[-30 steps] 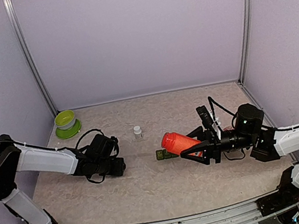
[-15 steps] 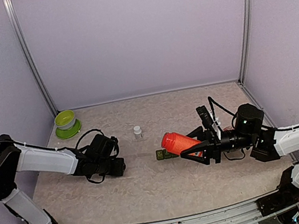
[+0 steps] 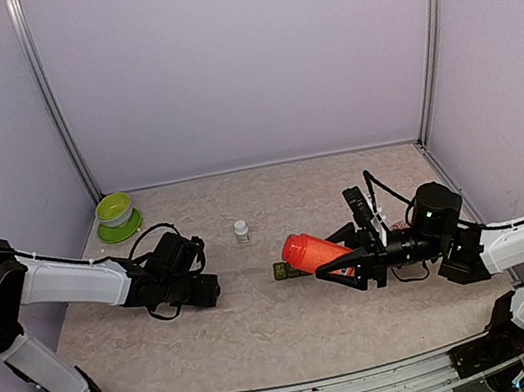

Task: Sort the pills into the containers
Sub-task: Pick up the lid of the pill bottle from the center of the board.

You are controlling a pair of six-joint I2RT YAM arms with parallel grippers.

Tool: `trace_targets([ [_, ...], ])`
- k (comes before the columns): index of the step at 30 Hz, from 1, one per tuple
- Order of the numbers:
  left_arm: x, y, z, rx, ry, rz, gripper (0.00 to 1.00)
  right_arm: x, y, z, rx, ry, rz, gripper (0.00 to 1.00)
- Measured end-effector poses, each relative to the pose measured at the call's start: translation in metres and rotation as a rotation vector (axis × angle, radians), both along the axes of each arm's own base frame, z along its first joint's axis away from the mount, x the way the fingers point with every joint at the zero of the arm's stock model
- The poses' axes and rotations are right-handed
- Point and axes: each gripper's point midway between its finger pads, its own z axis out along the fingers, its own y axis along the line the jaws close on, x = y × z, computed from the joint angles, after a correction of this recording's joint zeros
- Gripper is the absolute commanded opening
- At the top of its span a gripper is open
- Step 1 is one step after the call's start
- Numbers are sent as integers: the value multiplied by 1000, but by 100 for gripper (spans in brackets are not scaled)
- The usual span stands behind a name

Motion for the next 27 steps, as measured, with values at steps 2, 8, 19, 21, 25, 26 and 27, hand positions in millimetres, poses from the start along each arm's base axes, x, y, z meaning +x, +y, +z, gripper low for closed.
trace_targets([
  [2, 0, 0, 2, -3, -4, 0, 70, 0, 0, -1, -1, 1, 0, 31],
  [8, -2, 2, 0, 7, 8, -1, 70, 1, 1, -3, -7, 6, 0, 31],
  [19, -7, 1, -14, 24, 45, -15, 59, 1, 2, -8, -17, 15, 3, 31],
  [21, -7, 1, -15, 24, 45, -17, 54, 1, 3, -9, -20, 18, 4, 31],
  [25, -7, -1, -14, 21, 41, -21, 46, 2, 4, -12, -28, 24, 5, 31],
  [26, -7, -1, -14, 22, 40, -21, 45, 2, 4, -13, -29, 25, 6, 31],
  [27, -6, -1, -14, 21, 39, -23, 44, 2, 4, -13, -30, 26, 7, 31],
])
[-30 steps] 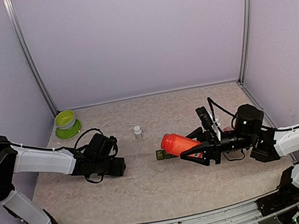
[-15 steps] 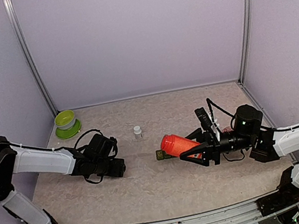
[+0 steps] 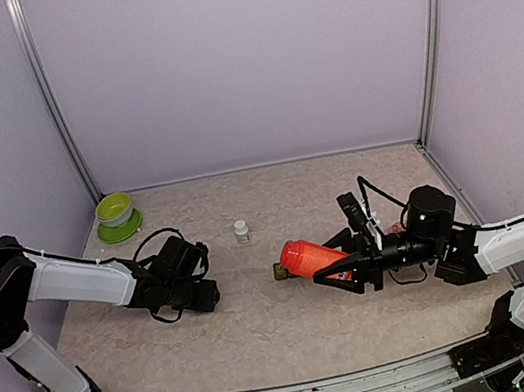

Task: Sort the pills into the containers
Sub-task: Pick up the lid of the pill bottle from the center of the board, then close the lid of the pill bottle.

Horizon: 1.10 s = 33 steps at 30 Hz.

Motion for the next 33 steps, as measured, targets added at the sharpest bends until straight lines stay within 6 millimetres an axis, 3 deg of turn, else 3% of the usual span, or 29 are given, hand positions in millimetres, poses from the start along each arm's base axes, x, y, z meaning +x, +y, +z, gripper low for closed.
trace_targets([
  [6, -2, -4, 0, -3, -1, -19, 44, -1, 0, -1, -3, 0, 9, 31],
  [10, -13, -24, 14, -62, -7, -94, 45, -3, 1, -1, -3, -13, 19, 31],
  [16, -31, -69, 80, -279, -99, -234, 45, -8, 2, -1, -5, -48, 37, 31],
  [23, -71, -114, 157, -561, -159, -402, 48, -16, 6, -1, -5, -104, 56, 30],
  [27, -91, -129, 189, -690, -164, -473, 48, -18, 8, 0, -4, -141, 44, 30],
  [33, -118, -143, 217, -835, -144, -552, 48, -17, 2, 7, 25, -188, -5, 30],
])
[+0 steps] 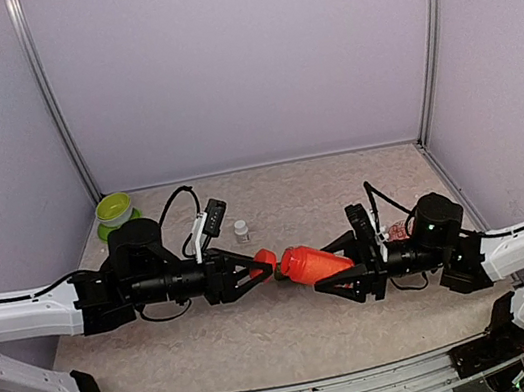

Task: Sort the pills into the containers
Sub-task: Close the lid of the pill bottle.

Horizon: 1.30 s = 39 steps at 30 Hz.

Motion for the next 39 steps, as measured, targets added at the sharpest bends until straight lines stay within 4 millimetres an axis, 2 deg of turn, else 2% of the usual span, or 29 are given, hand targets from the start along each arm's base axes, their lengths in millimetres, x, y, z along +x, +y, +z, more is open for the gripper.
trace_targets([
  [6, -14, -7, 10, -67, 18, -52, 48, -2, -2, 6, 23, -32, -16, 30],
  [19, -19, -9, 45, -198, -7, -78, 51, -6, 1, 8, 29, -58, -10, 30],
  [28, -33, -21, 40, -210, 27, -146, 52, -10, 3, 6, 27, -59, 3, 30],
  [39, -39, -28, 40, -227, 30, -166, 52, -11, 5, 6, 27, -59, 3, 30],
])
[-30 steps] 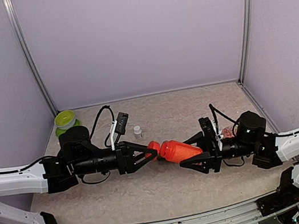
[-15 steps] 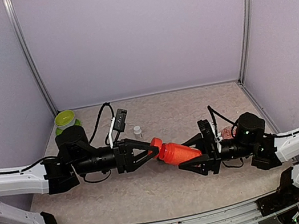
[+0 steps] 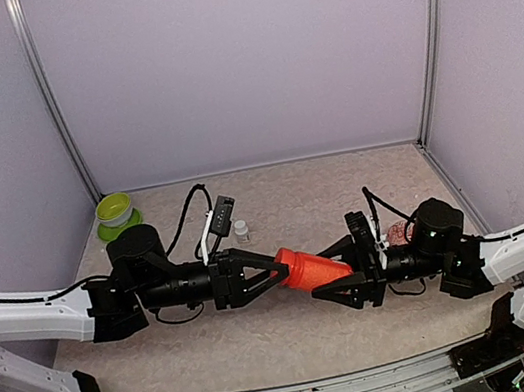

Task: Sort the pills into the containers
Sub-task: Close the lid of the pill bottle.

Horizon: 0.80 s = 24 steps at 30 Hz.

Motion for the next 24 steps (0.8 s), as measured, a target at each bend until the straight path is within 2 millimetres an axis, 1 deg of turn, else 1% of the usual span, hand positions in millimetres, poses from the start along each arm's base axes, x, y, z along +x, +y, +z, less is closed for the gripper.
trace_targets([
  [3, -1, -3, -3, 5, 12, 2, 51, 0, 1, -2, -5, 3, -5, 29],
  [15, 14, -2, -8, -8, 121, 117, 51, 13, 2, -5, -24, -23, -113, 29],
  [21, 24, -5, -23, 29, 168, 172, 51, 21, 2, -17, -85, -53, -186, 29],
  [24, 27, -5, -26, 30, 195, 186, 51, 23, 2, -20, -104, -79, -222, 28],
])
